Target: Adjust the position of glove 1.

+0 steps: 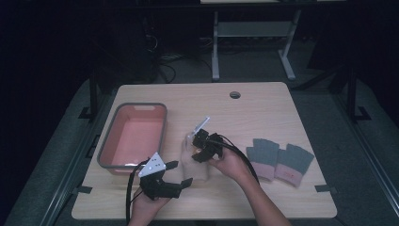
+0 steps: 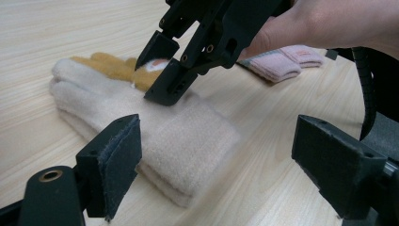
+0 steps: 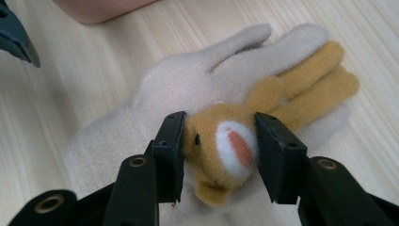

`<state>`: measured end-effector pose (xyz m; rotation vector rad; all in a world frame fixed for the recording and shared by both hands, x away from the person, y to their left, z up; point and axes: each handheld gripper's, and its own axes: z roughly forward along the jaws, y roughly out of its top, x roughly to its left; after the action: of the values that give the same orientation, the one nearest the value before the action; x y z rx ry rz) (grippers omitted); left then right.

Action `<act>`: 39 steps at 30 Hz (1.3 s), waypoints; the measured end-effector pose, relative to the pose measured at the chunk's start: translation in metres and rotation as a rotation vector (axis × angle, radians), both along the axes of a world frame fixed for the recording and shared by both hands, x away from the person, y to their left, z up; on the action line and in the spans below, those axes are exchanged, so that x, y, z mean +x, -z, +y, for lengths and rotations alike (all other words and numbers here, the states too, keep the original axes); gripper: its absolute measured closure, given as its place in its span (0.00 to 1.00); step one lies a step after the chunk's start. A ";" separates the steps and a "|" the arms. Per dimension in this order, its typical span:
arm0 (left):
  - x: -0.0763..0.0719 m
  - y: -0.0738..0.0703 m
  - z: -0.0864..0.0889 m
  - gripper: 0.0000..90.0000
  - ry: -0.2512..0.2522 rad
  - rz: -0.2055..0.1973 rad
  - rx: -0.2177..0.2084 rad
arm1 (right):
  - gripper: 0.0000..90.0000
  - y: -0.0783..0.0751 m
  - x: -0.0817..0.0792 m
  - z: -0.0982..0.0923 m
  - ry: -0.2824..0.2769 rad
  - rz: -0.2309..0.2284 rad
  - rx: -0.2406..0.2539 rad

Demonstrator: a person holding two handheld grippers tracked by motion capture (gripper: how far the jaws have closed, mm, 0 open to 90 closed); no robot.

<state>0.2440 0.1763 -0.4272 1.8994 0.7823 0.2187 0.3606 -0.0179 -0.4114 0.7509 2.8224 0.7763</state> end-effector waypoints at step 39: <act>0.016 0.009 -0.018 0.23 -0.145 0.201 -0.013 | 0.32 0.009 0.006 -0.056 0.269 0.217 0.333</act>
<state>0.2602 0.1586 -0.4366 1.8725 1.0564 0.1128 0.3667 -0.0743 -0.4202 1.3065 2.7137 1.1934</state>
